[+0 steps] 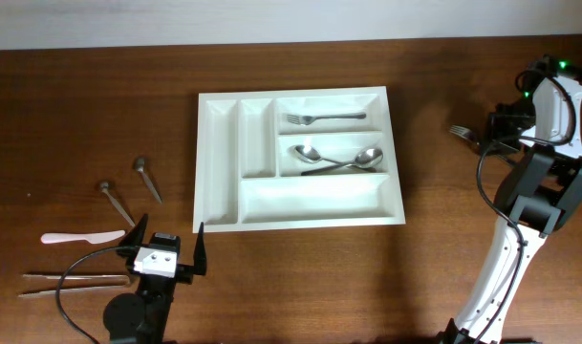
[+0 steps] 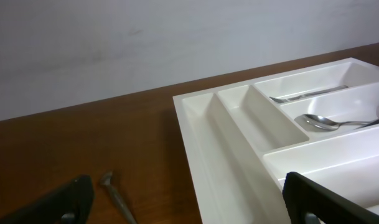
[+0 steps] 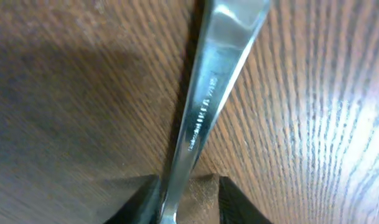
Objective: Pack container
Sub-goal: 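Close the right gripper on the fork handle and lift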
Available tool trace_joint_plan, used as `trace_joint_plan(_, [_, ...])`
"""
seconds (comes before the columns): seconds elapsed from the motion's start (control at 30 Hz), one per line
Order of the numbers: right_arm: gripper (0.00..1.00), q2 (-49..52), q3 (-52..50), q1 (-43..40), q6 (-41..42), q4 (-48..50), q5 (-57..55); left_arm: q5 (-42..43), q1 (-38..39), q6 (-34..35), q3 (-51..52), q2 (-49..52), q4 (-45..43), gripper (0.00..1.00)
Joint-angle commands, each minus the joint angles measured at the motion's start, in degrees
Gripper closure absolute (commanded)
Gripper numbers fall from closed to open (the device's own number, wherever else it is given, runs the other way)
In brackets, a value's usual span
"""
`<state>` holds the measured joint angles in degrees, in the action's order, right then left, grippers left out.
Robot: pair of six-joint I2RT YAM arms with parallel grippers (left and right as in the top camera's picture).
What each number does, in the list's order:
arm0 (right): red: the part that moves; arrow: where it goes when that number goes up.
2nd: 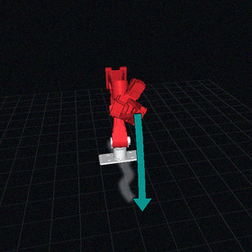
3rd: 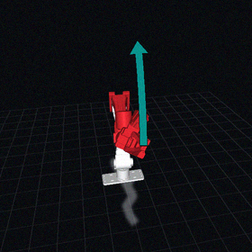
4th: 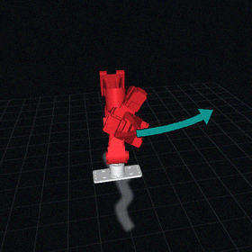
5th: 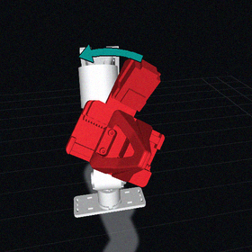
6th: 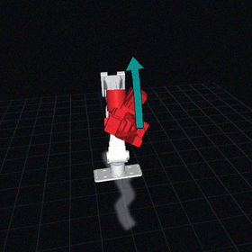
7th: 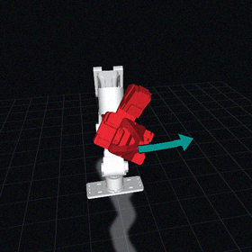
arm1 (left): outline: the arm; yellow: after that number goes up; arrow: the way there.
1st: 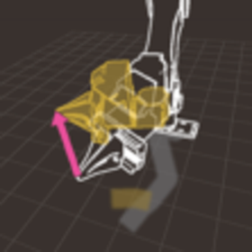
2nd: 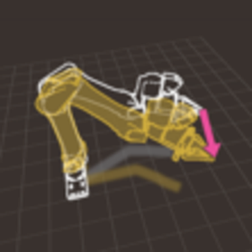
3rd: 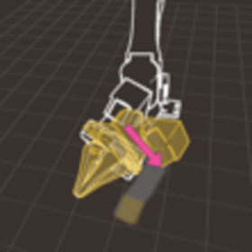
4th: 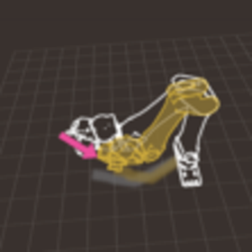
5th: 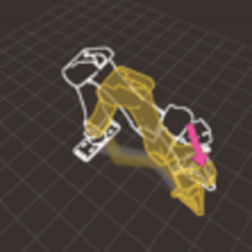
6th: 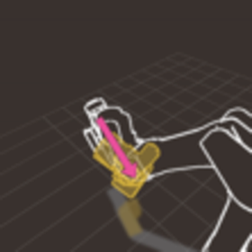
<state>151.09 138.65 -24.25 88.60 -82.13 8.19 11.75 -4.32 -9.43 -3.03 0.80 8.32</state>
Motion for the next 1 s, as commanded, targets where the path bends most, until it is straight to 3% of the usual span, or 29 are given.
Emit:
trace_joint_plan(0.0, [0.77,1.46,0.22,-0.24,0.85,-0.22,-1.09,-0.22,-0.35,-0.55,0.52,-0.5,-0.17,0.01])
trace_joint_plan(0.27, [0.96,1.46,0.22,-0.24,0.2,-0.68,-1.11,-0.22,-0.35,-0.55,0.52,-0.5,-0.17,0.01])
trace_joint_plan(0.5, [0.96,1.44,0.22,-0.2,-0.26,-0.96,-1.14,-0.22,-0.35,-0.55,0.52,-0.5,-0.17,0.01])
trace_joint_plan(0.97, [0.96,0.85,5.53,0.42,-10.27,-1.38,-1.09,-0.22,-0.35,-0.55,0.52,-0.5,-0.17,0.01])
